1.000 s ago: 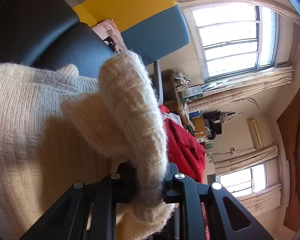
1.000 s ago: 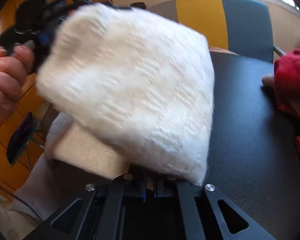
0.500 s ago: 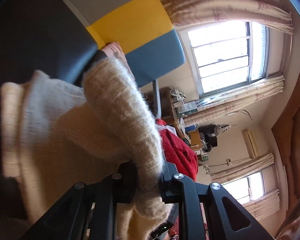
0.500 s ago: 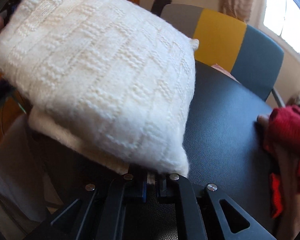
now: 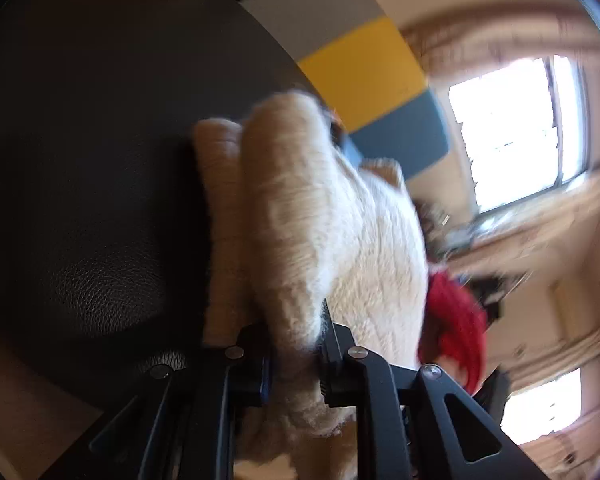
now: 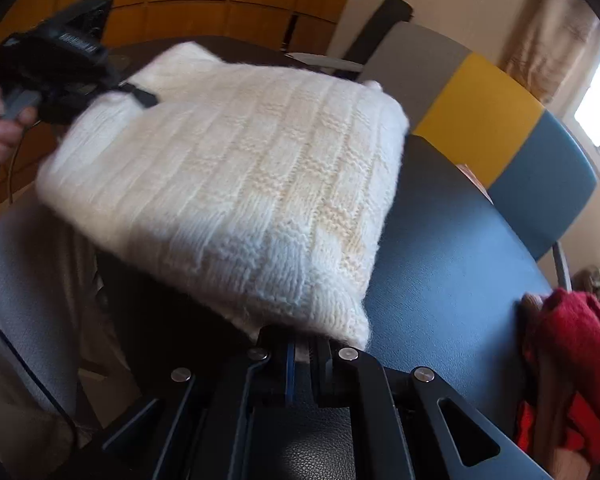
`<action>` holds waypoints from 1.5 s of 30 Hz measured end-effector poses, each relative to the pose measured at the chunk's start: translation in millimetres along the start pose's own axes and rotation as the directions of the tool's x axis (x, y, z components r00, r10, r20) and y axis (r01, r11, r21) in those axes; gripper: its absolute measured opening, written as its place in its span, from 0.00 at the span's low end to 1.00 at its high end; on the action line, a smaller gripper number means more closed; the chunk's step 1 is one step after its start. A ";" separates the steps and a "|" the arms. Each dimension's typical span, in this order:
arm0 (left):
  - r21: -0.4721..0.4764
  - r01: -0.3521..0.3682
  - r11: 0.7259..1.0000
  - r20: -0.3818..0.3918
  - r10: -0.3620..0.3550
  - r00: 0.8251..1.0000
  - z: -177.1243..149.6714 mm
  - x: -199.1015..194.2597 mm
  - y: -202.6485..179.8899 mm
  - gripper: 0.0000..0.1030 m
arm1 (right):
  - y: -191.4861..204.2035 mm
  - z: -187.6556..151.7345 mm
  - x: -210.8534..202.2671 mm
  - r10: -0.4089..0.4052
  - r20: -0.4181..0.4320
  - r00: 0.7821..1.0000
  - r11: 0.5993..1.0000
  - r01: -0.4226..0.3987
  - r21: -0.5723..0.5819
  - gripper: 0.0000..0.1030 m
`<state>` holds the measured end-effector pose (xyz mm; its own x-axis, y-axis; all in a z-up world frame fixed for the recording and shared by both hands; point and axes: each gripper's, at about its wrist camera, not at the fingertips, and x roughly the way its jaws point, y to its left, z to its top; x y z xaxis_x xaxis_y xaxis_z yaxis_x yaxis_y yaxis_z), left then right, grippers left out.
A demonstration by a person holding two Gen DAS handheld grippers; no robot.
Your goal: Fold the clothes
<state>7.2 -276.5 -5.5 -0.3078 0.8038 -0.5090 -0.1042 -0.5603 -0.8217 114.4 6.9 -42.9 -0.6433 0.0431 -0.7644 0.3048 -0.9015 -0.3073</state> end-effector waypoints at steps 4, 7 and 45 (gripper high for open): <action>0.099 0.028 0.995 0.035 -0.032 0.999 10.4 -10.5 -33.8 0.16 | 27.9 7.4 -6.4 -0.043 -0.017 0.999 0.998 0.042 -0.052 0.06; 0.254 -0.007 0.967 0.065 -0.009 0.998 14.4 -11.0 -64.3 0.16 | 20.3 -0.5 -8.3 -0.018 -0.014 1.000 1.000 0.018 0.002 0.06; 0.243 -0.084 0.966 0.193 0.037 0.981 5.2 -42.7 -56.2 0.24 | 14.0 90.6 21.7 0.381 0.194 0.904 0.873 -0.421 0.247 0.25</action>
<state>21.3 -280.3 63.7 -0.4880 0.7291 -0.4799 -0.3050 -0.6576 -0.6889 41.0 -43.8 -12.5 -0.6018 -0.3881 -0.6980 0.3636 -0.9113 0.1932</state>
